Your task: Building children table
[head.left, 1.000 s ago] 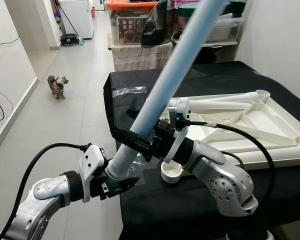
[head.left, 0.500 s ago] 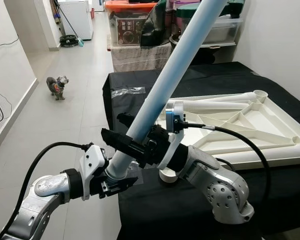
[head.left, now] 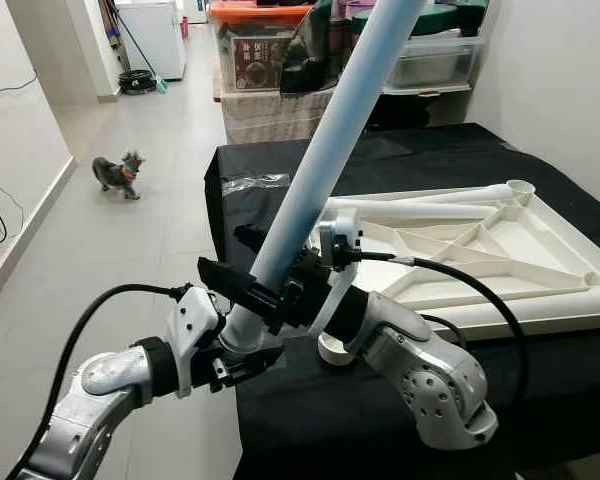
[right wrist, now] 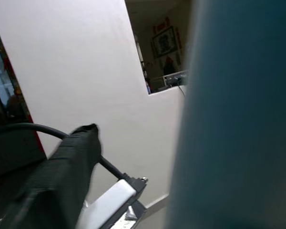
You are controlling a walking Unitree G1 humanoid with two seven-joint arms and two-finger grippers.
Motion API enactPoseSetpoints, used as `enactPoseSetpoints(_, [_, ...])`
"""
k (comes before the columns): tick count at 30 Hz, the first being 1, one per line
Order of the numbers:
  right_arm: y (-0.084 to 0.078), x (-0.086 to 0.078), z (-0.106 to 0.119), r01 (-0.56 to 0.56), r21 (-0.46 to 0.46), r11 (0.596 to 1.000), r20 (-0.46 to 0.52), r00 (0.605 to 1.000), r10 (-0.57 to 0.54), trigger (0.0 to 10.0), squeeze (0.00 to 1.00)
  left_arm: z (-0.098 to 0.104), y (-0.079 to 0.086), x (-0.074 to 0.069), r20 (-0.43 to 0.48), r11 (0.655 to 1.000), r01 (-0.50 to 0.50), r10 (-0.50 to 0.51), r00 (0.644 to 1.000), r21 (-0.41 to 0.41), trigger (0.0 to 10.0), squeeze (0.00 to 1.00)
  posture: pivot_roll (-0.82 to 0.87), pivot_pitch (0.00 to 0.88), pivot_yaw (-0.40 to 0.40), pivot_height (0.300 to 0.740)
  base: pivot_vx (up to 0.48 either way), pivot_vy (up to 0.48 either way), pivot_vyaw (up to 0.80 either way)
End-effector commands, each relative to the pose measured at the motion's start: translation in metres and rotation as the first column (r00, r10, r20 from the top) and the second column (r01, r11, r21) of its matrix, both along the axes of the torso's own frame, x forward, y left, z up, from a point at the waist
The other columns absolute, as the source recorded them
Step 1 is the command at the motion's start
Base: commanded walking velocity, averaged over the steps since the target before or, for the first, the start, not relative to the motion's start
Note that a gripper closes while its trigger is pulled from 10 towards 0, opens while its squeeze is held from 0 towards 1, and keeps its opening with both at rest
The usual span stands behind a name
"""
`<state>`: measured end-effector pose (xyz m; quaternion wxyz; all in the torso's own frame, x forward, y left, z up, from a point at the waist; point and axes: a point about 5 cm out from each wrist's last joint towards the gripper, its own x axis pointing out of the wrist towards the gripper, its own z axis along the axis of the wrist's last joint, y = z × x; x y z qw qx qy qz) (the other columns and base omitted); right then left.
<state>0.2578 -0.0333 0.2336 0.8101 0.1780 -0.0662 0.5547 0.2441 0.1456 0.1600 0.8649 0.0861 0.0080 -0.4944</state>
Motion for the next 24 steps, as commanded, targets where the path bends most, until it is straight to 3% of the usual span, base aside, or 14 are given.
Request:
enactPoseSetpoints(1, [0.0039,-0.0007,-0.0017,-0.011,0.001,1.000,-0.001,1.000,0.011,1.8,0.00,-0.0001,-0.0055,-0.0045,0.014,0.999,0.037,-0.037,0.999,0.010,10.0,0.00,0.01,0.000,-0.017,0.740,0.000,0.000,0.00])
enactPoseSetpoints(2, [0.0039,-0.0007,-0.0017,-0.011,0.001,1.000,-0.001,1.000,0.011,1.8,0.00,-0.0001,-0.0055,-0.0045,0.014,0.999,0.037,-0.037,0.999,0.010,10.0,0.00,0.01,0.000,-0.017,0.740,0.000,0.000,0.00])
enactPoseSetpoints(3, [0.0034,0.0000,-0.0029,-0.006,0.001,1.000,-0.005,1.000,0.006,0.0,0.00,-0.0006,-0.0053,-0.0047,0.015,0.999,0.036,-0.037,0.999,0.013,10.0,0.00,0.01,0.000,-0.016,0.740,0.000,0.000,0.00])
enactPoseSetpoints(19, [0.0029,0.0022,-0.0015,0.011,0.048,0.999,-0.009,1.000,-0.010,0.0,0.00,-0.0031,-0.0068,-0.0035,0.036,0.999,0.025,-0.026,0.999,0.027,10.0,0.00,0.01,0.000,-0.017,0.740,0.000,0.000,0.00])
enactPoseSetpoints(20, [0.0028,0.0026,-0.0009,0.017,0.051,0.999,-0.006,1.000,-0.017,0.0,0.00,-0.0028,-0.0069,-0.0025,0.043,1.000,0.016,-0.017,0.999,0.025,10.0,1.00,0.01,0.000,-0.017,0.740,0.000,0.000,0.00])
enactPoseSetpoints(24, [0.0028,0.0035,0.0002,0.027,0.054,0.998,0.001,1.000,-0.027,0.0,0.00,-0.0033,-0.0072,-0.0025,0.042,1.000,0.019,-0.020,0.999,0.021,10.0,1.00,0.01,0.000,-0.016,0.740,0.000,0.000,0.00])
